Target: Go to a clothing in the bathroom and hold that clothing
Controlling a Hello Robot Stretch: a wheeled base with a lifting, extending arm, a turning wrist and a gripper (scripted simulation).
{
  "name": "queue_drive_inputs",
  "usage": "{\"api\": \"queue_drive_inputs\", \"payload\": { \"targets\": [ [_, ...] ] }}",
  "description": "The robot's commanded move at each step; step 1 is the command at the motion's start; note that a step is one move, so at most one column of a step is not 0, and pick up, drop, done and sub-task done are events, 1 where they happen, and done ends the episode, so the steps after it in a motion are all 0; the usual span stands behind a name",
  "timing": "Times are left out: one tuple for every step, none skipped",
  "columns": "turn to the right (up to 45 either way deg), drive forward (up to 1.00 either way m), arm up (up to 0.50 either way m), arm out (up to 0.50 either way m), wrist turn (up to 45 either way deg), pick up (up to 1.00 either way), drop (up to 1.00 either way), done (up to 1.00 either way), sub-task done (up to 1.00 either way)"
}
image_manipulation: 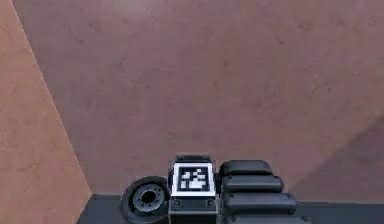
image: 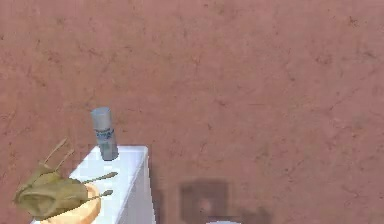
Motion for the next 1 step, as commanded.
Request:
{"api": "queue_drive_inputs", "payload": {
  "targets": [
    [-45.0,0.0,0.0,0.0,0.0,0.0,0.0,0.0,0.0]
  ]
}}
